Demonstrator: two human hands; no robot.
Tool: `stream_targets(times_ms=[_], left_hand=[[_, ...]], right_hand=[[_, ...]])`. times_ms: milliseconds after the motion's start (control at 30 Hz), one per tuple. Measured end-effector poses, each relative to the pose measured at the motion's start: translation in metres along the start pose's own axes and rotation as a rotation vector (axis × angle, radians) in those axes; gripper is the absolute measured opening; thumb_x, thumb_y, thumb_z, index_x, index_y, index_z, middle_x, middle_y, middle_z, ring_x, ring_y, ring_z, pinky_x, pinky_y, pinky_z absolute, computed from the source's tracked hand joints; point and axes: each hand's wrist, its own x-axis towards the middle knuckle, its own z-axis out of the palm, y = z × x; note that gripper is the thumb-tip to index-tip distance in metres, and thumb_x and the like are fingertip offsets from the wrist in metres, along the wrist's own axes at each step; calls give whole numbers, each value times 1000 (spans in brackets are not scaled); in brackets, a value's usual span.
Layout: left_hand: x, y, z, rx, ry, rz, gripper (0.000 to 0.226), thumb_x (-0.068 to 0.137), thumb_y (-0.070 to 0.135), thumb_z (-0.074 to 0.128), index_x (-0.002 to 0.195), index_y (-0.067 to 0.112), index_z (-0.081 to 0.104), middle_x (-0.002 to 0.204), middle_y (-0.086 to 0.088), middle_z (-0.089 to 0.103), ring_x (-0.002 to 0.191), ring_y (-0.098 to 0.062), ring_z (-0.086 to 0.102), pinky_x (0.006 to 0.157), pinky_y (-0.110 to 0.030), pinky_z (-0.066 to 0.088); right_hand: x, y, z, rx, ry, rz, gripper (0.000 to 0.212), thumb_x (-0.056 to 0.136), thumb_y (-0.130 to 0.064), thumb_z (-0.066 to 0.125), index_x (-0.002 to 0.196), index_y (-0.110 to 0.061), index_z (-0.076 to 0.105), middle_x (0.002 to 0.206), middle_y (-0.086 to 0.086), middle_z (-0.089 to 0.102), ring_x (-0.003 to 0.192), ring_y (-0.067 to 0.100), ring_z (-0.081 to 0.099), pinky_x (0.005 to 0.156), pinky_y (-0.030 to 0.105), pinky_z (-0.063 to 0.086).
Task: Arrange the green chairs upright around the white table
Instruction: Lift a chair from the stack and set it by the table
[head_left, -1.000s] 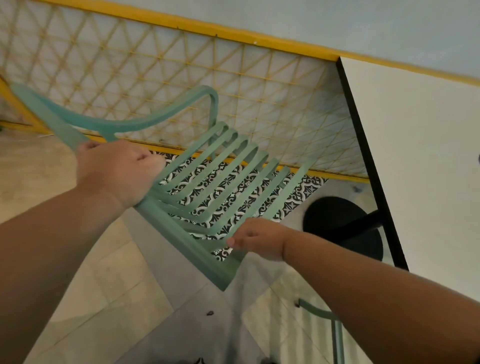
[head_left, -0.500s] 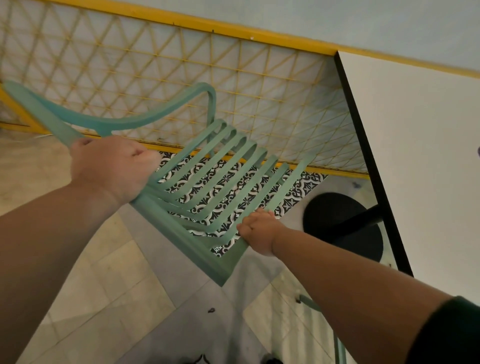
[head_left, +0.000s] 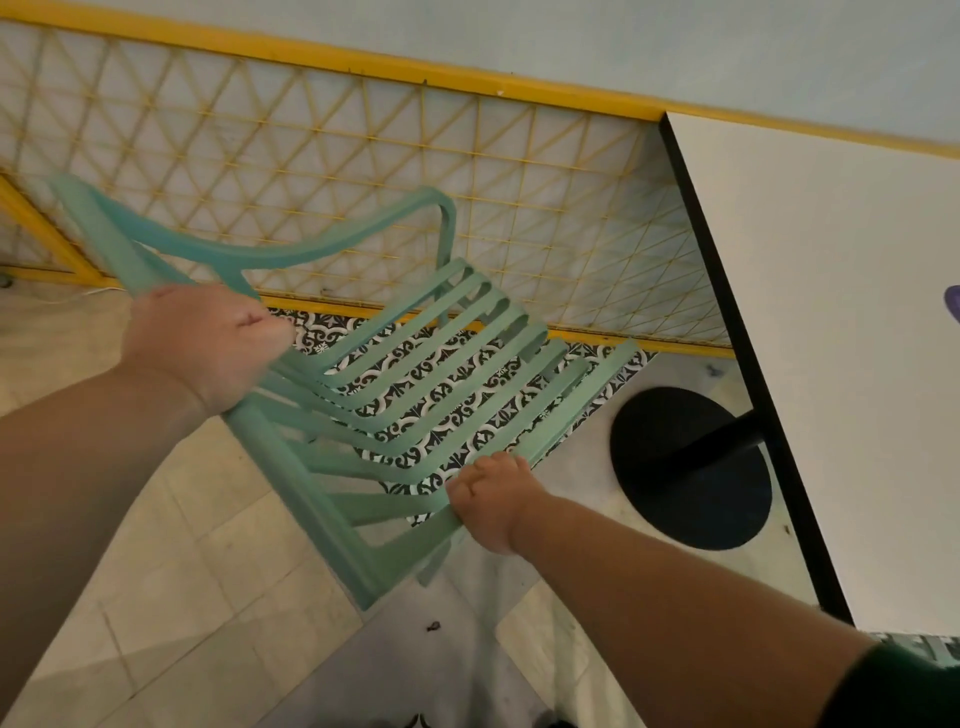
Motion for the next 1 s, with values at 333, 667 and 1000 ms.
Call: stream_targets(times_ms=[333, 667, 1000], left_hand=[[8, -32, -6, 3, -40, 86, 29, 69, 38, 38, 49, 20, 30, 47, -2, 29, 55, -35, 45, 55, -29, 23], [20, -60, -5, 154, -91, 190, 31, 68, 43, 28, 48, 19, 26, 44, -2, 29, 52, -30, 43, 52, -34, 15], [17, -60, -6, 61, -96, 174, 34, 69, 47, 28, 49, 19, 27, 47, -4, 29, 50, -28, 36, 50, -34, 22]], right_hand=[[-7, -46, 0, 13, -67, 4, 54, 106, -36, 35, 157, -21, 23, 158, 20, 31, 148, 47, 21, 120, 69, 9], [-1, -65, 5, 172, -127, 33, 64, 106, -52, 9, 160, -19, 21, 162, 20, 24, 153, 40, 12, 122, 62, -4], [2, 20, -34, 271, 69, 31, 119, 60, -95, 48, 157, -28, 30, 165, 6, 27, 153, 29, 16, 123, 53, 17]])
